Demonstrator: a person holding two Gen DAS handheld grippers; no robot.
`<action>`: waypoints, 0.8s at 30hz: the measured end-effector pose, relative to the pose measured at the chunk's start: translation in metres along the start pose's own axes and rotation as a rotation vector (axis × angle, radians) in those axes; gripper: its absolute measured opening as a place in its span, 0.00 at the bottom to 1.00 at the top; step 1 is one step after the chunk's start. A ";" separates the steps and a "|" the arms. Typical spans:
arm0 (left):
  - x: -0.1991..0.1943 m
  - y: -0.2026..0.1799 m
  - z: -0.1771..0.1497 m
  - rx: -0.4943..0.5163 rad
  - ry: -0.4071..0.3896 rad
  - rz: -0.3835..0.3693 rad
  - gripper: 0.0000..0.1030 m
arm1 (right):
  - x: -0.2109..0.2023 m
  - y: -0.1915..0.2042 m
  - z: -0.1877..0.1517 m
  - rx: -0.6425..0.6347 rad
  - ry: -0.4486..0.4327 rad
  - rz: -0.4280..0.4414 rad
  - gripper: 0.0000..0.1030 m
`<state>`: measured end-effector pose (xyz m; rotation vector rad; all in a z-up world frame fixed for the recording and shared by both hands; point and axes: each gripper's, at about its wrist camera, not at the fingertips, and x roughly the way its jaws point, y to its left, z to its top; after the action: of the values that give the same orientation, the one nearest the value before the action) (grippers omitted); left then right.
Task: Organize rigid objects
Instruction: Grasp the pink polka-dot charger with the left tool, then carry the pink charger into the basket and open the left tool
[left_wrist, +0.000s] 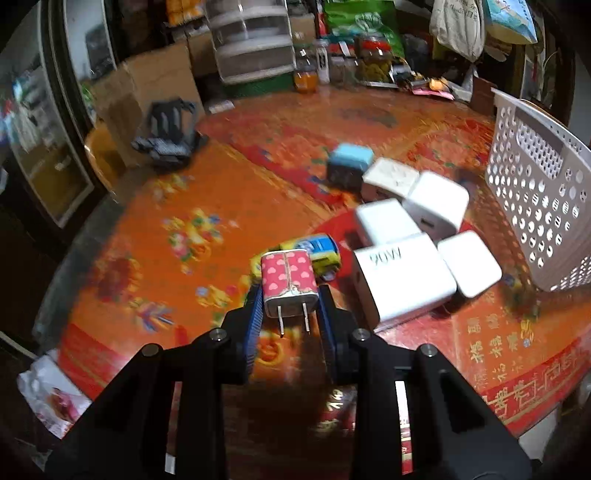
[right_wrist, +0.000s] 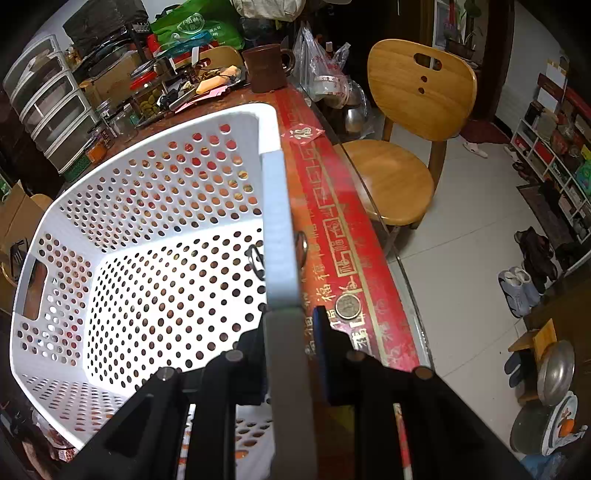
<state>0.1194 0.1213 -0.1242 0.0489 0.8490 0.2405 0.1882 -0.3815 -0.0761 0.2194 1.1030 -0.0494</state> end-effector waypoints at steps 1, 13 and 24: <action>-0.005 -0.001 0.003 0.008 -0.010 0.012 0.26 | 0.000 0.000 0.000 -0.001 0.000 0.000 0.18; -0.105 -0.097 0.095 0.279 -0.211 0.044 0.26 | 0.000 0.002 0.002 -0.024 -0.008 -0.018 0.18; -0.095 -0.254 0.161 0.625 -0.179 0.016 0.26 | 0.004 0.000 0.005 -0.018 0.002 -0.018 0.18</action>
<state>0.2281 -0.1390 0.0171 0.6520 0.7187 -0.0229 0.1942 -0.3817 -0.0771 0.1939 1.1066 -0.0554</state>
